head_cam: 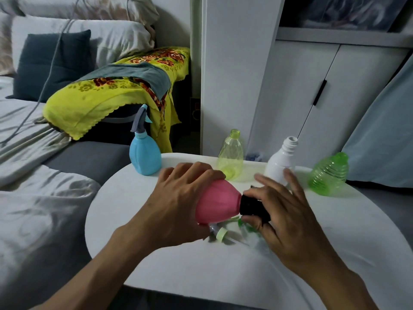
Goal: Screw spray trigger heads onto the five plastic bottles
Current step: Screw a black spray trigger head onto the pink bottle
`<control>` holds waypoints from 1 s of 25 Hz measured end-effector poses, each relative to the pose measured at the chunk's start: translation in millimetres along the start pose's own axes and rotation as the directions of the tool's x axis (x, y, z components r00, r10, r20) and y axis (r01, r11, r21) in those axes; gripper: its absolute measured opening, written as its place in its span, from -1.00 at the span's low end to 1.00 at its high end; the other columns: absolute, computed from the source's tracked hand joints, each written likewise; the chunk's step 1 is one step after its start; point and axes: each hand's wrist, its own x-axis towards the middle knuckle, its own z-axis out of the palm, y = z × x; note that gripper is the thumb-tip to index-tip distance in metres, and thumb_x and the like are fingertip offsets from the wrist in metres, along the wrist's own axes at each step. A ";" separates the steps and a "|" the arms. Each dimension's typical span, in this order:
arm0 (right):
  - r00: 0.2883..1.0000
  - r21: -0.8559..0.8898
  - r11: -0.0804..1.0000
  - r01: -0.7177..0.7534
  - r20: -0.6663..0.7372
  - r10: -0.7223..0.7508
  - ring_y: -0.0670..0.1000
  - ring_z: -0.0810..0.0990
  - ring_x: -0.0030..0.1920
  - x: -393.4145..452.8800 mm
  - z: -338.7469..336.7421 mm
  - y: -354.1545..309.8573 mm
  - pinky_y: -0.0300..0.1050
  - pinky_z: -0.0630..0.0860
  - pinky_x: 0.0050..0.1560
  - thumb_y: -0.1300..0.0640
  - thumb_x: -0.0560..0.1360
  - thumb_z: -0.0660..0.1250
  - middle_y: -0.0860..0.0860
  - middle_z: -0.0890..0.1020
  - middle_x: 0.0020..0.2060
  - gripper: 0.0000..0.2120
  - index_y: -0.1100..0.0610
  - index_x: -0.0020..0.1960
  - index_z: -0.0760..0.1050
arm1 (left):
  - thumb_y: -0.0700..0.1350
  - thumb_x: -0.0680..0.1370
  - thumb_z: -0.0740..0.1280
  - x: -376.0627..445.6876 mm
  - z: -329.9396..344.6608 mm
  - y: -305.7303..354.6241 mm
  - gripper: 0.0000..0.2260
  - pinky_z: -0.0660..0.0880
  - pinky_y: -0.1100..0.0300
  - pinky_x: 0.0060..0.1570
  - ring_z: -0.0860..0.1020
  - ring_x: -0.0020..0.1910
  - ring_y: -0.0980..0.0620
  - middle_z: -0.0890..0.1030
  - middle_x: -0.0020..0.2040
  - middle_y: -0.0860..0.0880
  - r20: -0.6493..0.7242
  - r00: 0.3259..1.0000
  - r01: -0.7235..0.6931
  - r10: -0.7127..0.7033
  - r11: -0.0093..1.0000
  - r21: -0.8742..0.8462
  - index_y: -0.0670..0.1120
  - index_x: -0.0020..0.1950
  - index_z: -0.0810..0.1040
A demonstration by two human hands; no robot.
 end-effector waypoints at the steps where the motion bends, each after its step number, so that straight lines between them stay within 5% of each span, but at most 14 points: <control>1: 1.000 0.045 0.999 -0.030 0.009 0.030 0.08 0.56 0.23 -0.3 -0.1 -1.7 0.15 0.20 0.42 -0.02 0.52 0.28 0.07 0.69 0.02 -0.70 0.17 0.11 0.56 | 0.23 0.21 0.45 -0.2 -0.6 0.2 -0.24 0.42 -0.06 0.15 0.45 0.26 -0.06 0.50 0.30 0.06 -0.011 1.000 -0.009 0.009 1.000 0.012 0.13 0.38 0.34; 4: 0.968 0.211 0.945 -0.249 0.090 0.235 0.00 0.50 -0.02 -2.3 -4.2 -8.0 -0.01 0.45 0.06 -0.22 0.49 0.23 -0.03 0.66 -0.13 -0.62 0.06 0.02 0.57 | 0.18 0.23 0.47 0.5 -1.4 2.9 -0.25 0.44 -0.16 0.16 0.46 0.28 -0.13 0.51 0.31 -0.01 -0.049 0.998 -0.034 0.038 0.996 0.078 0.07 0.38 0.36; 7: 0.857 0.588 0.626 -0.512 0.294 0.424 -0.02 0.64 -0.24 -2.6 -6.8 -13.7 -0.10 0.56 -0.29 -0.32 0.41 0.28 -0.04 0.65 -0.31 -0.66 -0.05 -0.13 0.55 | 0.10 0.24 0.52 3.1 -0.2 5.5 -0.28 0.42 -0.22 0.17 0.46 0.30 -0.21 0.53 0.32 -0.09 -0.104 0.991 -0.061 0.081 0.982 0.181 0.01 0.37 0.43; 9: 0.804 0.681 0.460 -0.571 0.348 0.482 -0.10 0.57 -0.47 -1.3 -7.2 -14.4 -0.25 0.45 -0.47 -0.33 0.39 0.31 -0.01 0.63 -0.42 -0.65 -0.04 -0.21 0.55 | 0.07 0.25 0.55 4.6 1.7 7.9 -0.29 0.40 -0.26 0.19 0.46 0.31 -0.24 0.53 0.33 -0.13 -0.142 0.985 -0.066 0.099 0.973 0.223 -0.01 0.37 0.45; 13: 0.653 0.682 0.181 -0.709 0.537 0.534 -0.01 0.54 -0.49 -2.0 -10.0 -10.3 -0.20 0.44 -0.48 -0.36 0.32 0.41 0.07 0.64 -0.45 -0.52 0.10 -0.24 0.59 | 0.08 0.25 0.56 6.2 8.6 8.7 -0.28 0.36 -0.27 0.22 0.44 0.32 -0.25 0.53 0.34 -0.15 -0.158 0.978 -0.088 0.139 0.952 0.293 0.00 0.38 0.44; 17: 0.547 0.629 0.029 -0.777 0.652 0.525 0.12 0.63 -0.30 -4.6 -11.5 -0.5 -0.24 0.47 -0.40 -0.35 0.21 0.39 0.19 0.70 -0.33 -0.39 0.20 -0.11 0.65 | 0.18 0.24 0.54 5.8 18.9 11.2 -0.22 0.41 -0.20 0.21 0.43 0.32 -0.18 0.49 0.36 -0.06 -0.049 0.996 -0.068 0.080 0.973 0.219 0.06 0.41 0.38; 20: 0.648 0.758 -0.272 -0.593 0.650 0.398 0.19 0.63 0.12 -1.4 -18.2 13.5 0.09 0.46 0.09 -0.29 0.48 0.23 0.24 0.66 0.16 -0.45 0.11 0.20 0.63 | 0.25 0.22 0.55 9.1 16.8 10.5 -0.20 0.56 -0.02 0.10 0.52 0.19 0.08 0.51 0.27 0.12 0.132 0.985 0.139 -0.109 0.961 -0.238 0.17 0.40 0.33; 22: 0.776 0.791 -0.450 -0.414 0.565 0.280 0.16 0.49 0.35 1.4 -22.4 13.5 0.21 0.30 0.32 -0.12 0.56 0.21 0.19 0.53 0.36 -0.52 0.12 0.36 0.52 | 0.22 0.23 0.55 12.0 11.2 13.2 -0.28 0.65 0.07 -0.02 0.60 0.08 0.09 0.57 0.16 0.14 0.342 0.932 0.319 -0.122 0.727 -0.609 0.22 0.34 0.38; 25: 0.837 0.841 -0.442 -0.313 0.464 0.291 0.14 0.46 0.40 -2.6 -11.4 6.6 0.09 0.38 0.36 0.04 0.51 0.38 0.19 0.55 0.35 -0.55 0.16 0.36 0.52 | 0.17 0.28 0.48 13.4 10.1 25.4 -0.51 0.64 0.16 -0.11 0.66 0.04 0.03 0.66 0.08 0.09 0.519 0.853 0.441 0.058 0.454 -0.774 0.31 0.20 0.51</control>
